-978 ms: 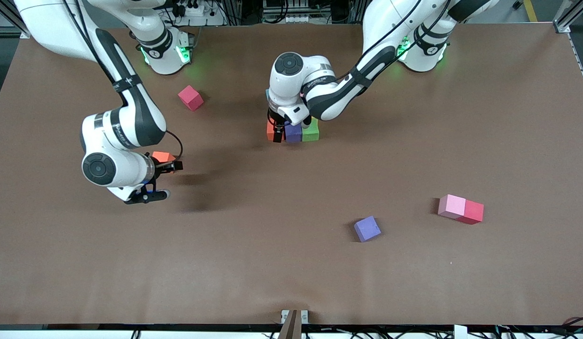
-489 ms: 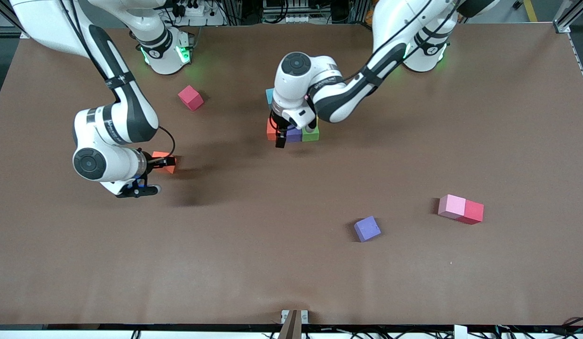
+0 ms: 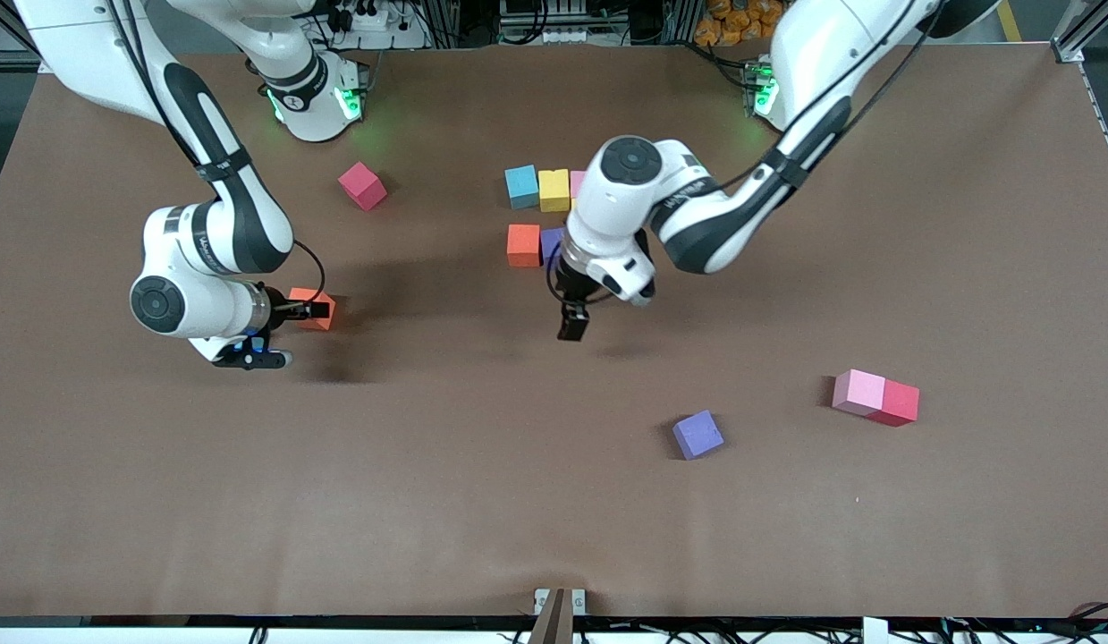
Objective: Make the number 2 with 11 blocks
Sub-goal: 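Lift the left gripper toward the purple cube while the right gripper grasps orange, then grasp the purple cube with the left gripper while the right gripper lifts orange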
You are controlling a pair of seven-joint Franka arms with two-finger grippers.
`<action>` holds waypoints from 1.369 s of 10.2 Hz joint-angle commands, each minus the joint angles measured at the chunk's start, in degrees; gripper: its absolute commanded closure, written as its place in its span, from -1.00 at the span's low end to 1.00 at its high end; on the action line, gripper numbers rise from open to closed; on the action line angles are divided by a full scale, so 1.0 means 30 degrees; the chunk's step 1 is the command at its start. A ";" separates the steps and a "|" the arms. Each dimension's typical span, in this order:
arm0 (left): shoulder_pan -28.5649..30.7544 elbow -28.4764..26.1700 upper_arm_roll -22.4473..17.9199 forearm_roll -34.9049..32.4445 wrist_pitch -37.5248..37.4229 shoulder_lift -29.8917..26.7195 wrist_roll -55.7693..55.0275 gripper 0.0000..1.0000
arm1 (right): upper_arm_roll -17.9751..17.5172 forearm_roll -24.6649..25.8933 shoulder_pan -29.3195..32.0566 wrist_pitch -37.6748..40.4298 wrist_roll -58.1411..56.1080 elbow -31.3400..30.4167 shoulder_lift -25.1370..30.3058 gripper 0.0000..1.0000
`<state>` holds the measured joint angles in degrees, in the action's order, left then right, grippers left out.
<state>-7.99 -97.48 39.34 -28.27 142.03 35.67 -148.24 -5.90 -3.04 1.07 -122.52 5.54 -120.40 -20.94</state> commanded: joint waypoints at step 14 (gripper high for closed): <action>0.5417 0.1553 -0.1420 0.3652 -0.1728 0.0852 2.2853 -1.00 | 0.0151 -0.0336 -0.0006 -0.2989 -0.0207 -0.1791 -0.0226 1.00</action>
<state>8.53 -94.35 36.36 -18.94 138.13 37.43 -86.28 -5.52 -3.21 1.04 -131.13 5.48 -125.31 -21.70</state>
